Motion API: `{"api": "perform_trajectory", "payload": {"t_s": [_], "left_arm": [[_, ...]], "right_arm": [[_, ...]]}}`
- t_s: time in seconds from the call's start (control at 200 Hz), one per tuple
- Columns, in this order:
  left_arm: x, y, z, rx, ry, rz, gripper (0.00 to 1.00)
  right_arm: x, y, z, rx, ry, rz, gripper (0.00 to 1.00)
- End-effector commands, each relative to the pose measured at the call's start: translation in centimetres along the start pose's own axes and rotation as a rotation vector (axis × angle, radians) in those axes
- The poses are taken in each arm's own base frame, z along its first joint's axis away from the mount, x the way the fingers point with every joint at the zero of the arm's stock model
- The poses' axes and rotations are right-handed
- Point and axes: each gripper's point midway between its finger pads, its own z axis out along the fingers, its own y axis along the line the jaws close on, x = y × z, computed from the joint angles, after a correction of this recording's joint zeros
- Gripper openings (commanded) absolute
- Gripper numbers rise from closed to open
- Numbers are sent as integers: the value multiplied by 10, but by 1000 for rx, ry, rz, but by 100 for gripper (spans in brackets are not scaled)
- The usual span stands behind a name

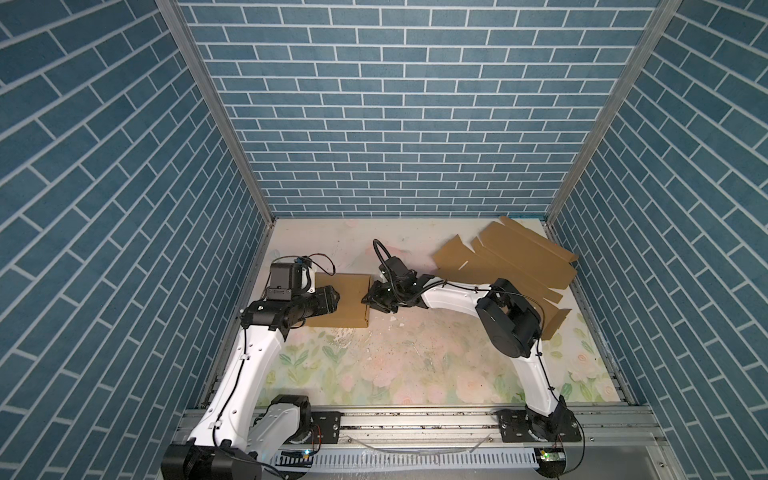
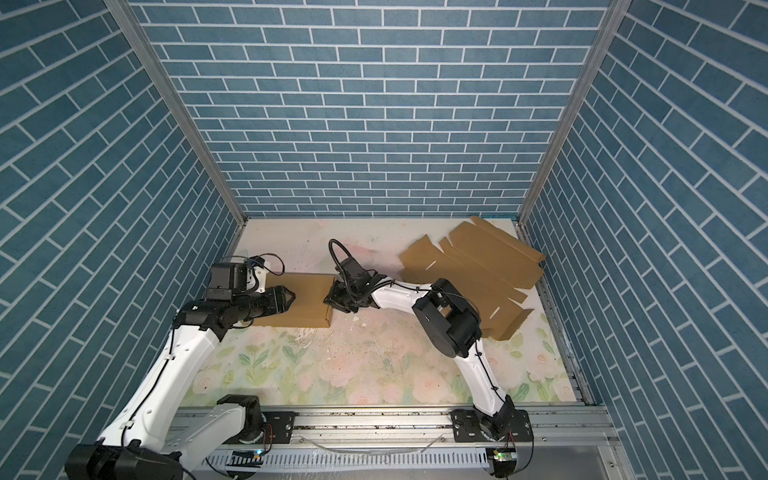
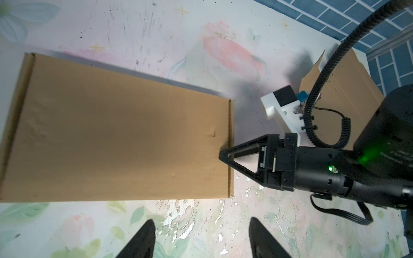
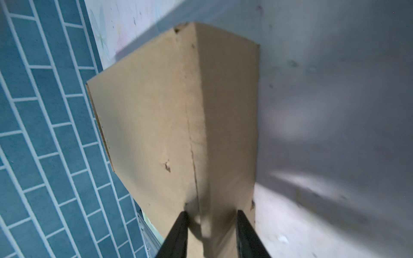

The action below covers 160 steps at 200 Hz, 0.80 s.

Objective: Fold the paper box

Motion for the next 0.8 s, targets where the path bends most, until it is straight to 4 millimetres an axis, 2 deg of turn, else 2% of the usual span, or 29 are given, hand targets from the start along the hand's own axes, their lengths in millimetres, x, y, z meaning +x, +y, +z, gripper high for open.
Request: {"api": "perform_trajectory", "payload": {"t_s": [0.0,0.13,0.255,0.405,0.46,0.565,0.64,0.665,0.69,0.795], "left_arm": [[25,12,11,-13,37,-105,68],[52,28,27,-42,39,-173,74],[40,33,37,-67,5,-184,77],[40,45,69,-93,23,-225,75],[41,50,79,-102,21,-237,75],[28,57,90,-125,-9,-235,75],[18,61,100,-141,-18,-229,75],[15,63,104,-147,-19,-231,75],[11,64,107,-147,-24,-233,75],[0,69,123,-149,-21,-244,75]], "right_arm": [[-13,-16,17,64,-35,88,35],[-23,-9,21,49,-29,67,34],[-27,-5,20,39,-20,47,34],[-32,7,10,8,-20,3,41],[-35,12,2,2,-30,-25,45],[-42,14,-14,-4,-50,-64,51],[-51,8,-29,2,-71,-65,53],[-54,0,-29,13,-73,-57,54],[-59,9,-44,-9,-94,-63,54],[-74,-3,-75,-4,-141,-68,55]]}}
